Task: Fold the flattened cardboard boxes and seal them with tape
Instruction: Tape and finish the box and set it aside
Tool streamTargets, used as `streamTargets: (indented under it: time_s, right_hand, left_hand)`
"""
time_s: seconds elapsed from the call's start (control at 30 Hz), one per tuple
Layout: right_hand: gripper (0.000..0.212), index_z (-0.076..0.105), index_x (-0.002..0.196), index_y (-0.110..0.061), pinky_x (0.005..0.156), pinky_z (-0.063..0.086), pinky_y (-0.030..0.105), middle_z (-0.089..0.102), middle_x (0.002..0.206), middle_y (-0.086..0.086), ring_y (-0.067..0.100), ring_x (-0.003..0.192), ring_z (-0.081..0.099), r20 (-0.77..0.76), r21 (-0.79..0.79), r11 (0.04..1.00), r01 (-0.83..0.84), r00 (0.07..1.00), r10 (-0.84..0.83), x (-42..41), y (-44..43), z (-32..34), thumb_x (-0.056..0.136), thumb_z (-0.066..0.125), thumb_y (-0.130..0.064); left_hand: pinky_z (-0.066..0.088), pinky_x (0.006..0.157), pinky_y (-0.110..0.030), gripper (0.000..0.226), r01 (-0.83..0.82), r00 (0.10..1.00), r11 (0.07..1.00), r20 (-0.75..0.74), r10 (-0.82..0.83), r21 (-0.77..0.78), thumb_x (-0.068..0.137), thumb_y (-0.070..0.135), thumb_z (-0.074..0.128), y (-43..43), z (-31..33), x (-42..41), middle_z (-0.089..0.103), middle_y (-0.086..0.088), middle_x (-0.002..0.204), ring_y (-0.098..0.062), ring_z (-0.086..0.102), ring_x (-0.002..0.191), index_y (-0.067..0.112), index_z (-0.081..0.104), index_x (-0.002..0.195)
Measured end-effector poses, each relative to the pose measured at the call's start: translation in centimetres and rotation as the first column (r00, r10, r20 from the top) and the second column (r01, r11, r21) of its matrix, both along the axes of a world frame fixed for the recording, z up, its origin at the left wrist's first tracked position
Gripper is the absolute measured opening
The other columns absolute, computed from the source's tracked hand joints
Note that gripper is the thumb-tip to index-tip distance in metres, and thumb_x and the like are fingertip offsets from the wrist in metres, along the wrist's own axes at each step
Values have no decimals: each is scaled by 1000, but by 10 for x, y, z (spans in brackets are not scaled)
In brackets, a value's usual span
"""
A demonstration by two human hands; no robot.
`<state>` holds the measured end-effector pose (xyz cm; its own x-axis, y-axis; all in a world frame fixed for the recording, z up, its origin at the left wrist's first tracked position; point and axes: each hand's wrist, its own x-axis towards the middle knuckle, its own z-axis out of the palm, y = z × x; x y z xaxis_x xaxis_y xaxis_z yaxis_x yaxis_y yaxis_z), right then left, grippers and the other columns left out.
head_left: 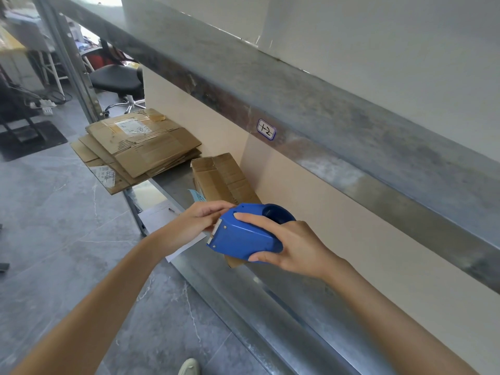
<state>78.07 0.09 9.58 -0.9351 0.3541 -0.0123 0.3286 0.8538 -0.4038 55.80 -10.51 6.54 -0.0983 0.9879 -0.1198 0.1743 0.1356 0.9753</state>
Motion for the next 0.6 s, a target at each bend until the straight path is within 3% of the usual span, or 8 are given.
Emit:
streamTargets:
  time_s: [0.07,0.13,0.27,0.37,0.47,0.53,0.6]
  right_hand:
    - [80,7,139,-72,79,52,28,60,125,-15,10,84,55,-13,-14,1000,0,1000,0,0,-2,0,86,66,-58]
    - [80,7,139,-71,80,52,30,62,122,-14,13,86,58,-23,-19,1000,-1,1000,0,-1,-2,1,86,65,-58]
    - [81,5,136,-76,78,53,29,62,121,-15,14,83,60,-51,-27,1000,-2,999,1,-4,-3,-1,84,65,-61]
    - [75,13,136,-76,75,53,25,61,113,-20,9,78,58,-119,-101,994,29,992,-41,-3,-2,-3,79,61,-67]
    - [76,26,142,-65,81,55,28,58,123,-23,6,90,62,-209,-279,960,26,974,-87,-5,0,-3,80,69,-59]
    - [76,34,145,-56,90,56,39,56,135,-18,13,108,64,-266,-410,912,-3,957,-116,-6,0,-3,82,76,-45]
    - [76,39,146,-46,97,54,39,53,142,-17,16,122,60,-309,-507,861,-36,940,-143,-6,-2,-1,83,80,-32]
  left_hand:
    - [48,92,-30,30,18,997,999,82,-14,-48,108,18,39,0,-2,-1,67,-7,118,-24,62,108,28,66,118]
    - [44,95,-42,25,33,986,999,166,-27,-32,106,21,43,-1,-2,-2,63,-18,121,-29,58,107,22,66,118]
    - [43,104,-53,25,15,981,1000,196,-12,-14,106,22,43,-1,-4,-4,66,-13,120,-35,58,114,21,66,117]
    - [39,107,-59,31,-11,979,1000,203,9,11,105,27,44,-2,-5,-5,65,-14,124,-40,56,120,33,73,114]
    - [49,96,-50,30,-36,984,998,175,28,44,101,31,47,-2,-5,-3,68,-11,121,-27,63,110,42,72,113]
    - [53,89,-30,34,-41,987,995,155,26,93,105,20,46,-2,-5,-3,71,-3,120,-19,65,113,40,71,117]
    - [52,86,-20,37,-51,991,988,132,32,145,104,11,49,-2,-1,-2,70,10,123,-10,64,115,35,68,124]
